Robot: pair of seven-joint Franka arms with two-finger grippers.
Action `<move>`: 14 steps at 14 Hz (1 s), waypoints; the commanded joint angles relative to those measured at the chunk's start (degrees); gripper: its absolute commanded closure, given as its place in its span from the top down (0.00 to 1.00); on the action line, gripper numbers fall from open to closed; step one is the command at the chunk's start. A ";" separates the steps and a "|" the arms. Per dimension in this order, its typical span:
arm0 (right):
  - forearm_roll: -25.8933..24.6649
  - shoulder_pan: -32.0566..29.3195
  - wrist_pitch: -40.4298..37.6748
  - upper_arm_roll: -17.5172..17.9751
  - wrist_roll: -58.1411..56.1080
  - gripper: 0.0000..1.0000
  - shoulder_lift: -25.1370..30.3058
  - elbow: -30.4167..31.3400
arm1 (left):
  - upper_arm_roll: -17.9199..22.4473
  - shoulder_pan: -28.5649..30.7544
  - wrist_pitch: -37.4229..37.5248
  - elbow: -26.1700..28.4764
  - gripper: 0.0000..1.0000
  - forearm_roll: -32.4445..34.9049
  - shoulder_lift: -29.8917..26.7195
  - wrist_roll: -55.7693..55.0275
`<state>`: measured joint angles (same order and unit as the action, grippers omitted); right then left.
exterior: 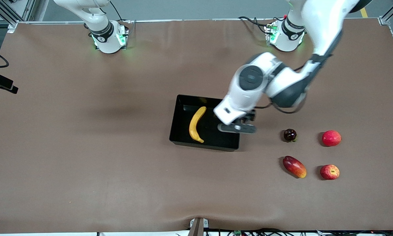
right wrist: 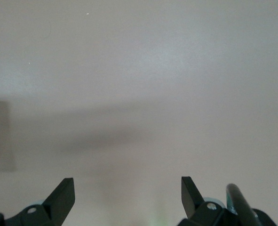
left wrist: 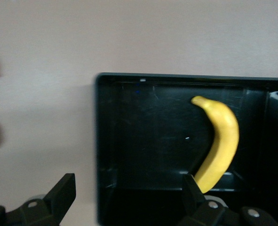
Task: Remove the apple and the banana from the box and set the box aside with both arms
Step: 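Move the left gripper into the tray and grasp the yellow banana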
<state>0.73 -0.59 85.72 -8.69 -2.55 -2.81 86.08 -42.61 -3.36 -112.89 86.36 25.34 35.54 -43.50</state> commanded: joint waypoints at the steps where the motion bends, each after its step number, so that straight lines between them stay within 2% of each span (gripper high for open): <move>1: -0.20 -1.26 -0.11 0.86 -0.53 1.00 -0.44 -0.91 | 0.33 -3.04 -4.96 -0.84 1.00 3.13 4.88 -1.59; 3: -0.20 -1.26 -0.11 0.86 -0.53 1.00 -0.44 -0.91 | 1.90 -7.25 -8.30 -0.93 1.00 3.04 6.82 -1.77; 7: -0.29 -1.17 -0.11 0.86 -0.53 1.00 -0.62 -0.91 | 10.59 -15.96 -15.50 -0.93 1.00 2.87 9.36 -2.99; 9: -0.29 -1.26 -0.11 0.86 -0.53 1.00 -0.62 -0.91 | 13.68 -18.69 -21.21 -0.93 1.00 2.87 11.65 -3.96; 12: -0.29 -1.26 -0.11 0.86 -0.53 1.00 -0.62 -0.91 | 14.39 -19.49 -27.28 -0.93 1.00 2.95 14.47 -3.97; 14: -0.20 -1.17 -0.11 0.86 -0.53 1.00 -0.62 -0.91 | 15.18 -20.28 -28.00 -1.02 1.00 2.96 15.70 -4.05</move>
<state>0.73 -0.61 85.74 -8.69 -2.55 -3.02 86.08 -28.47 -22.45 -139.61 86.33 27.21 50.21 -46.32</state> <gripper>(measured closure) 0.000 0.000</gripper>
